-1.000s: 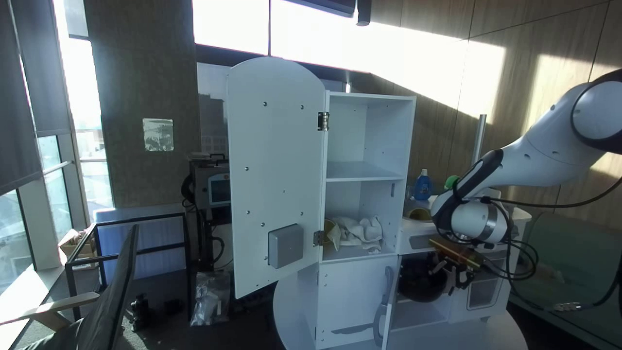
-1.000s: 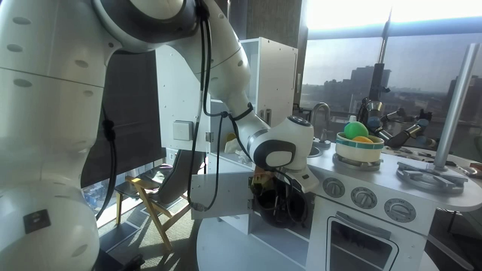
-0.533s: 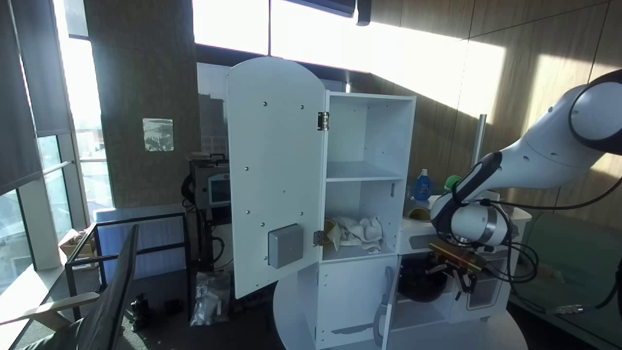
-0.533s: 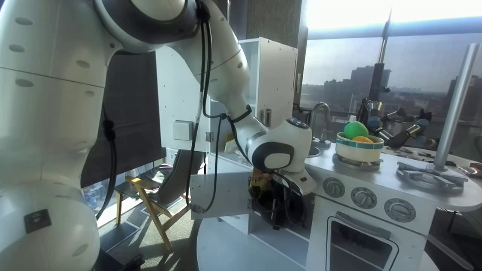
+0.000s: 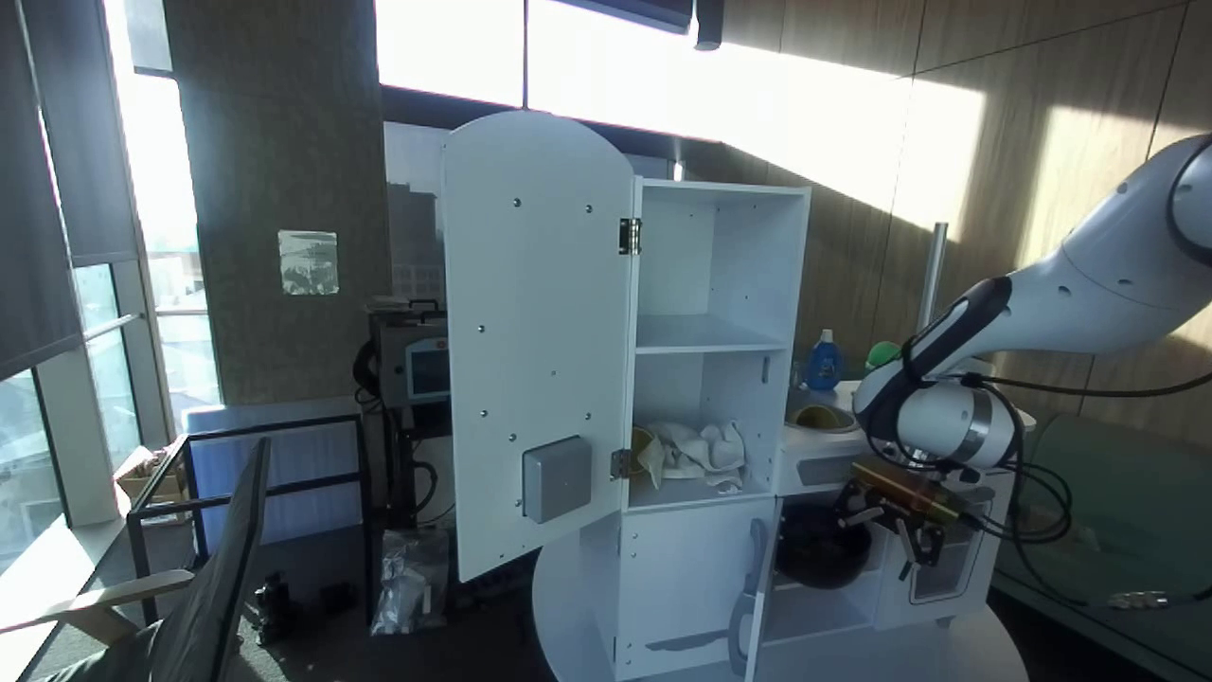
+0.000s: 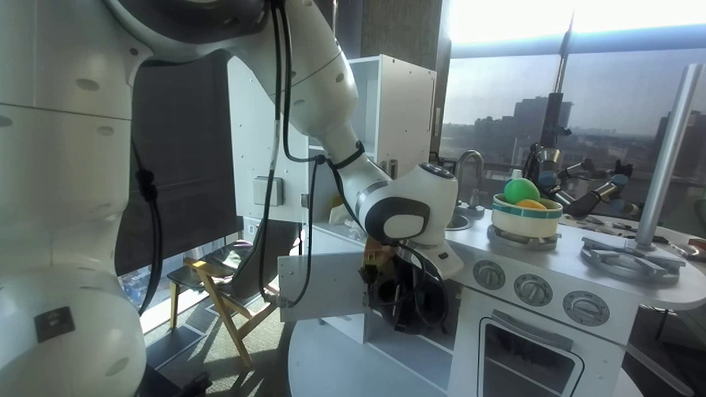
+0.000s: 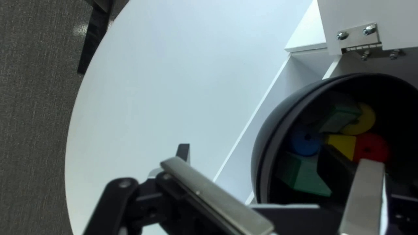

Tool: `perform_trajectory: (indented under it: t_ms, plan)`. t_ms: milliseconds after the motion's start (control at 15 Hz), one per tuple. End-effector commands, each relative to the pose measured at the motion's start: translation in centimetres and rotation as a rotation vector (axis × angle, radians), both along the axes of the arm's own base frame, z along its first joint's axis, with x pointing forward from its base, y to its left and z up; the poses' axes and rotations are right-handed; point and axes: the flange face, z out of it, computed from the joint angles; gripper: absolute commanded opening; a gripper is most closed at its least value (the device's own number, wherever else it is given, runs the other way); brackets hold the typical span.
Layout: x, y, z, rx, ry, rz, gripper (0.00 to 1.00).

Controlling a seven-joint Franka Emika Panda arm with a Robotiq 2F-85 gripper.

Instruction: Open the door of the cabinet under the sink, then put the black bowl in the same cabinet and close the door

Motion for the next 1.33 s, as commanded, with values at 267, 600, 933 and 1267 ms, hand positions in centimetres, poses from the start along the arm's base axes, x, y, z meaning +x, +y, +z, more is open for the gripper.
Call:
perform_trajectory:
  t_ms: [267, 600, 933, 1267]
  plan:
    - [-4.2, 0.1, 8.1, 0.082, -0.016, 0.070, 1.00]
    - [-6.0, 4.7, 12.1, 0.129, 0.012, 0.313, 1.00]
    - [-5.5, 11.9, 14.6, 0.158, -0.012, 0.555, 1.00]
    - [-4.4, 19.5, 13.3, 0.181, -0.027, 0.761, 1.00]
